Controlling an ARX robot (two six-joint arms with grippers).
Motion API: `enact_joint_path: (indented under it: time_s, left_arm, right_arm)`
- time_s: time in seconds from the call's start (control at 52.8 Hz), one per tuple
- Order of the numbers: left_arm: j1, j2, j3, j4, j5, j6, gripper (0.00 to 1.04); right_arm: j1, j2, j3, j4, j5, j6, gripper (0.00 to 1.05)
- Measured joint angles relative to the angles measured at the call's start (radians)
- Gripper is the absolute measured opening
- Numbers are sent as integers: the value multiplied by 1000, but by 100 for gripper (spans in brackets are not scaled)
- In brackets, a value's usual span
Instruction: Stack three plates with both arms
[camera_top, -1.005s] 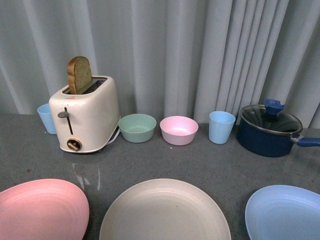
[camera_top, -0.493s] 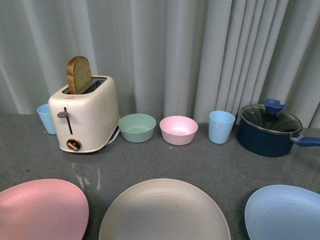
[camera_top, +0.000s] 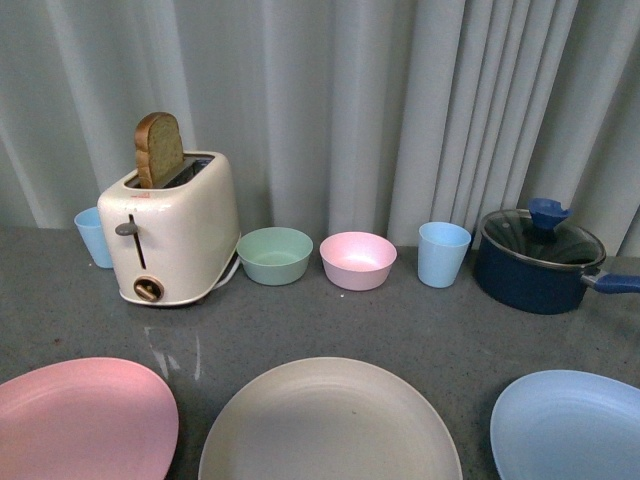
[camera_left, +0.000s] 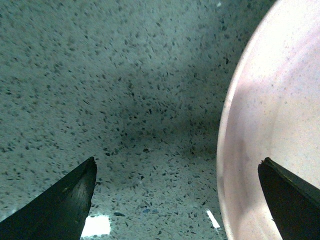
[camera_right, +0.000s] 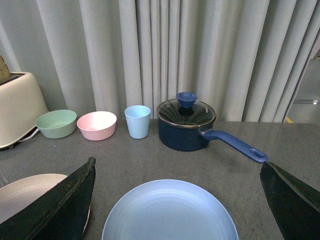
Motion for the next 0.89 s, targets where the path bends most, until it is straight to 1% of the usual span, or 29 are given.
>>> enact_joint_path:
  time_s: [0.341, 0.379, 0.493, 0.512, 0.701, 0.758, 0.834, 0.891]
  left_arm:
    - [-39, 21, 19, -31, -27, -28, 98]
    - [-42, 24, 20, -32, -34, -29, 95]
    - [-56, 29, 28, -51, -42, -39, 72]
    - [-58, 29, 32, -64, -40, -49, 67]
    - [-59, 32, 63, -141, -35, -97, 28]
    - [-53, 32, 71, -153, -32, -116, 22]
    - [-43, 31, 87, -193, -2, -138, 12]
    - [-35, 31, 95, -209, 13, -155, 8]
  right_arm:
    - [0, 0, 0, 0, 0, 0, 97]
    - [0, 0, 0, 0, 0, 0, 97]
    - [0, 0, 0, 0, 0, 0, 97]
    - [0, 0, 0, 0, 0, 0, 97]
    - [0, 0, 0, 0, 0, 0, 97]
    - [0, 0, 0, 0, 0, 0, 97]
    - [0, 0, 0, 0, 0, 0, 97]
    - [0, 0, 0, 0, 0, 0, 97]
